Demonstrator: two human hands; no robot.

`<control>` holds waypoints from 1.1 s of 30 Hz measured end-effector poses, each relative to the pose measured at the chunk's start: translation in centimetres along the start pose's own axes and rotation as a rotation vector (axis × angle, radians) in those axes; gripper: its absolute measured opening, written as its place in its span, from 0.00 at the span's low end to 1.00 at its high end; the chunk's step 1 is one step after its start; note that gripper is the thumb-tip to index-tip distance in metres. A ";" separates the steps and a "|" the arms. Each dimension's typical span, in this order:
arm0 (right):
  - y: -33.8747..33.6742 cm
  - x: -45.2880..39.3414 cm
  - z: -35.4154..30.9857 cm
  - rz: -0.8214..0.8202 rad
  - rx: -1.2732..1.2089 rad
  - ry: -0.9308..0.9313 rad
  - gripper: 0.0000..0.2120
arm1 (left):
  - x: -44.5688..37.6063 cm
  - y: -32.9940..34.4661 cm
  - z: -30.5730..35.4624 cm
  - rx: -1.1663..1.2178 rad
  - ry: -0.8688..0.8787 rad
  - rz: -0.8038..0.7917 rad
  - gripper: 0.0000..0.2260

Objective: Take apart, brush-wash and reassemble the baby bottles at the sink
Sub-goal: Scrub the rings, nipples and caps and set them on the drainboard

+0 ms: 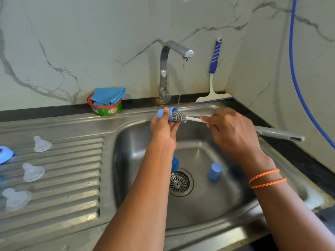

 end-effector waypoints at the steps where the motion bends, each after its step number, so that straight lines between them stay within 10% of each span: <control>1: -0.1 0.0 0.0 0.016 -0.021 -0.001 0.11 | -0.1 -0.1 0.0 -0.027 0.014 0.013 0.14; 12: 0.7 0.0 -0.6 -0.387 -0.043 0.110 0.14 | -0.5 -1.3 -0.8 -0.158 -0.035 0.097 0.15; 33: 2.4 -0.2 -1.6 -0.417 -0.086 0.285 0.10 | -0.5 -0.6 -0.8 -0.179 -0.066 0.019 0.17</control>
Point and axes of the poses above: each hand's wrist, its own x-axis away from the middle knuckle, its own y-axis out of the palm, z = x × y, the point moved 2 cm from there along -x, towards the middle knuckle, and after that the axes turned 3 degrees about x, right-handed, at the moved point
